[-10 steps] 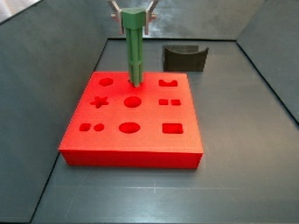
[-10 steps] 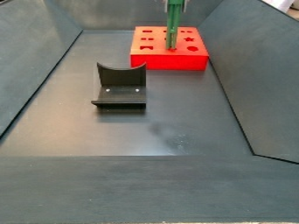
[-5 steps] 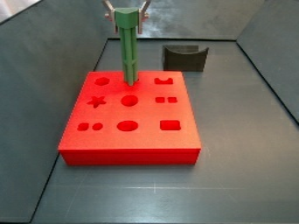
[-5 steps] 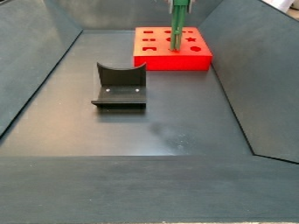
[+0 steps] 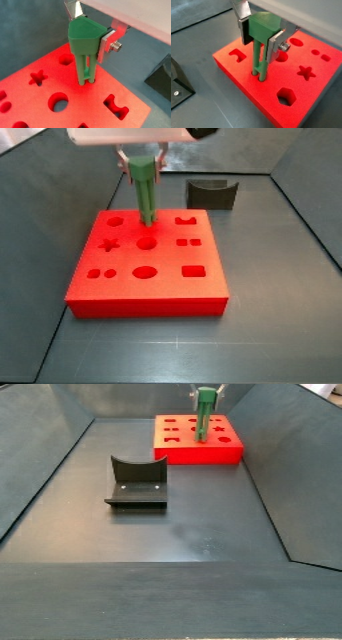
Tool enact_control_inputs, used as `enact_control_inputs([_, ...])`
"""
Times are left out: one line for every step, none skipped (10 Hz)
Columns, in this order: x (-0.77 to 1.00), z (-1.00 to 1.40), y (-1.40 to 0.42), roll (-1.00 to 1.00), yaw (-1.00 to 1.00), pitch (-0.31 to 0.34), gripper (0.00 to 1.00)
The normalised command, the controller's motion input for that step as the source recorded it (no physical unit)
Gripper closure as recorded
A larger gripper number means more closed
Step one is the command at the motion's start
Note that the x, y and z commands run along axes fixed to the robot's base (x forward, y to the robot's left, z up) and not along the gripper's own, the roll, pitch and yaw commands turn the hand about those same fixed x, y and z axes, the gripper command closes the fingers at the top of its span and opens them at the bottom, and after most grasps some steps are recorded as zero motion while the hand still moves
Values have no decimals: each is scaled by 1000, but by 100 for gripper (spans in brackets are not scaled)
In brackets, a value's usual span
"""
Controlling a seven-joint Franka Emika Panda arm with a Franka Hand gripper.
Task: Pick up the 3 prong object. Move up. Move to above the board. Insert the 3 prong object.
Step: Insert the 3 prong object.
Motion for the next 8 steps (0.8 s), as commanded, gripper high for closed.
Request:
enact_control_inputs([557, -914, 0, -134, 163, 0, 100])
enact_control_inputs([509, -963, 120, -117, 189, 0, 100])
enact_control_inputs([449, -1000, 123, -66, 154, 0, 100])
enact_control_inputs([397, -1000, 111, -57, 111, 0, 100])
enact_control_inputs([329, -1000, 69, -66, 46, 0, 100])
enact_control_inputs([0, -163, 11, -160, 0, -76, 100])
enact_control_inputs([0, 0, 0, 0, 0, -7, 100])
enact_control_inputs([0, 0, -83, 0, 54, 0, 100])
